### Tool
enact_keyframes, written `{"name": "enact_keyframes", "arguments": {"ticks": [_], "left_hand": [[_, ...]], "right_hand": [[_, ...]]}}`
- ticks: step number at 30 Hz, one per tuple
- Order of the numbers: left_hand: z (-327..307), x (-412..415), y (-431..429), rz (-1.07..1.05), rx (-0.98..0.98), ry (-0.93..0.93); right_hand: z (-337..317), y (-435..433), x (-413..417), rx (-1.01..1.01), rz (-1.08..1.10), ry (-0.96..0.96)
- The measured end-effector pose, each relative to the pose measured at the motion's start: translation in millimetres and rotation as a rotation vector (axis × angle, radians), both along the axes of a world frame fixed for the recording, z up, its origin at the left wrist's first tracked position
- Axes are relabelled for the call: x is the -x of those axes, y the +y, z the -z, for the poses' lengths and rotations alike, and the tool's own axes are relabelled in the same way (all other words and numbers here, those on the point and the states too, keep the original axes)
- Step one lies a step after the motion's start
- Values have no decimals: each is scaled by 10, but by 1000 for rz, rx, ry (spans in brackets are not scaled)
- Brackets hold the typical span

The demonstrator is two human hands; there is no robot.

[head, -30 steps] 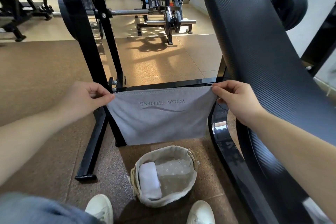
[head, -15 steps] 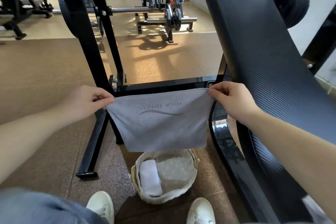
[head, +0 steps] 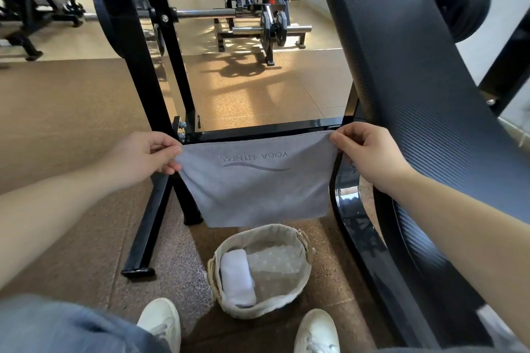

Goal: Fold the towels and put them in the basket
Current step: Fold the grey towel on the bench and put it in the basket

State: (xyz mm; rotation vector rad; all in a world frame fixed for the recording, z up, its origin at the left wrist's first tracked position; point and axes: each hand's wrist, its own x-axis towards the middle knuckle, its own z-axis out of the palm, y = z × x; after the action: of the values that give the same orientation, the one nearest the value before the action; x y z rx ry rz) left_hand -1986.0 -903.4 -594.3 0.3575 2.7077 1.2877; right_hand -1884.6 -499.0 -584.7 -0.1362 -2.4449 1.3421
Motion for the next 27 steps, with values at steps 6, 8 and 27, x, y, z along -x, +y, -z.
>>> {"name": "enact_keyframes", "arguments": {"ticks": [6, 8, 27], "left_hand": [[-21, -54, 20, -8, -94, -68], [-11, -44, 13, -35, -90, -62], [60, 92, 53, -84, 29, -3]], "right_hand": [[37, -31, -4, -31, -53, -59], [35, -39, -9, -43, -36, -49], [7, -49, -8, -44, -1, -42]]}}
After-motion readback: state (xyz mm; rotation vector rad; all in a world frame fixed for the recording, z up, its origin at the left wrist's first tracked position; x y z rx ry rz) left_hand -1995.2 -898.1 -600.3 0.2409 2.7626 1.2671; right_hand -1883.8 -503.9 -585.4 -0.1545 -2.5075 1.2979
